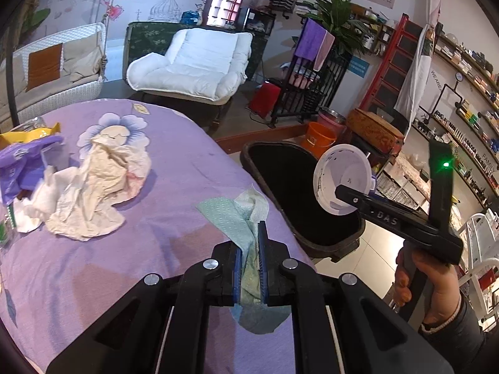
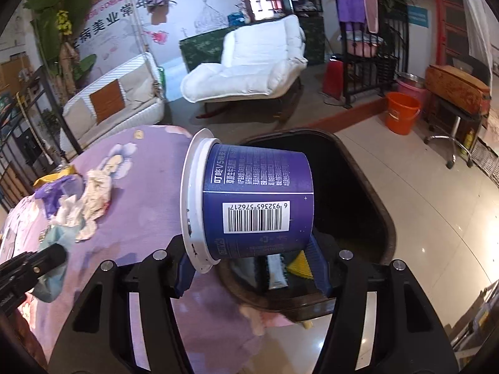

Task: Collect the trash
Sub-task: 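Carry the yogurt cup over the bin and release it with the right tool, then move the green cloth over the bin and release it with the left tool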

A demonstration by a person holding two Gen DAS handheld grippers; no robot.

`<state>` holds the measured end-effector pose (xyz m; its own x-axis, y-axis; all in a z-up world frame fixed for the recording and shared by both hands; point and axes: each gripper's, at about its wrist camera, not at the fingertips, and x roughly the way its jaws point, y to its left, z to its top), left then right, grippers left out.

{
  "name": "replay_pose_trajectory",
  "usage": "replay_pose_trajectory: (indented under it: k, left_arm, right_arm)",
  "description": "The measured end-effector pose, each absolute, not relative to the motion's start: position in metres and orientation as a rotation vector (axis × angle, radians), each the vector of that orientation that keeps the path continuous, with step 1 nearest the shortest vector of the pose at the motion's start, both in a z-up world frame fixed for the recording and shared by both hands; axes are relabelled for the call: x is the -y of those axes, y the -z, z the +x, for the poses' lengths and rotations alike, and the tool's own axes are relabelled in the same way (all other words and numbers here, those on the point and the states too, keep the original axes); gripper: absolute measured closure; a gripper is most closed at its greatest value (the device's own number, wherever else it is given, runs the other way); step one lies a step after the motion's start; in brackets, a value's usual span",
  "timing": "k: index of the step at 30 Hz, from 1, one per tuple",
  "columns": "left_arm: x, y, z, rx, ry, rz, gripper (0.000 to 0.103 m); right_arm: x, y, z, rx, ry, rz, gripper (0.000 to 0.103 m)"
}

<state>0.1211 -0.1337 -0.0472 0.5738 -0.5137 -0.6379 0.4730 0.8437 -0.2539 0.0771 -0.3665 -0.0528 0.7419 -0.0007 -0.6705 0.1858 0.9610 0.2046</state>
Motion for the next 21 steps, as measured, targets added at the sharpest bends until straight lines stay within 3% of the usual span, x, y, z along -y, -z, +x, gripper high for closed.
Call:
replay_pose_trajectory:
  k: [17,21]
  left_arm:
    - [0.175,0.054,0.131,-0.802,0.640,0.003,0.093]
    - [0.182,0.056,0.134,-0.815,0.653,0.003,0.093]
  right_arm:
    - [0.408,0.120,0.145,-0.994,0.172,0.360,0.043]
    - [0.411,0.123,0.144,-0.988,0.172,0.366,0.033]
